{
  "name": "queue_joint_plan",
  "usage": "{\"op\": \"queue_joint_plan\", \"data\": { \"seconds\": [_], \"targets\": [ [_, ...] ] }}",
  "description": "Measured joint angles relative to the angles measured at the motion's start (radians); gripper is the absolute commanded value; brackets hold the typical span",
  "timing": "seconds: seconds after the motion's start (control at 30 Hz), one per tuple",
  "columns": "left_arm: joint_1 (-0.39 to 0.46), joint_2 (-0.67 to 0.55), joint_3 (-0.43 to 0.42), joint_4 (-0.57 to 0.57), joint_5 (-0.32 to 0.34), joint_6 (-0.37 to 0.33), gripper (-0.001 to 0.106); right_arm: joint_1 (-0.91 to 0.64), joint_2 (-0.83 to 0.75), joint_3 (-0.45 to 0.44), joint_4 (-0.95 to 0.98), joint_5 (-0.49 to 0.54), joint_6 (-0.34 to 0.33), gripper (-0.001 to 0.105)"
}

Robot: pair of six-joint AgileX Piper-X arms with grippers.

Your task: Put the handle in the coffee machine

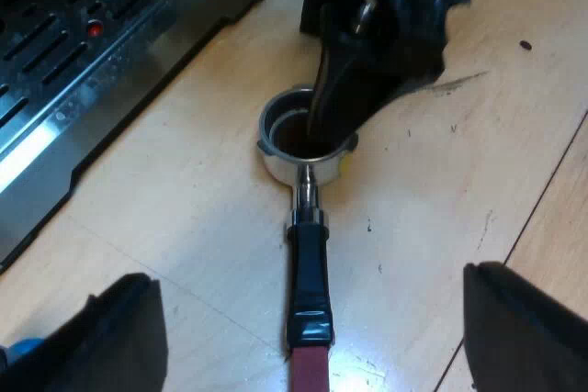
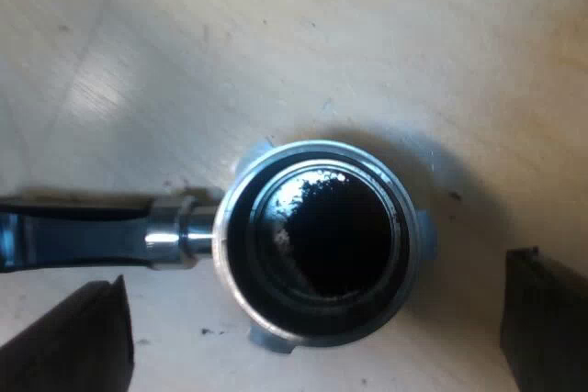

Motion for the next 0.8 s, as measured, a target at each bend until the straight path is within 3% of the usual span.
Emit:
{"op": "queue_joint_plan", "data": {
  "seconds": [0.8],
  "targets": [
    [0.000,0.000,0.000,-0.004,0.002,0.000,0.068,0.000,0.152,0.000,-0.097,-0.012,-0.023,0.079]
  ]
}}
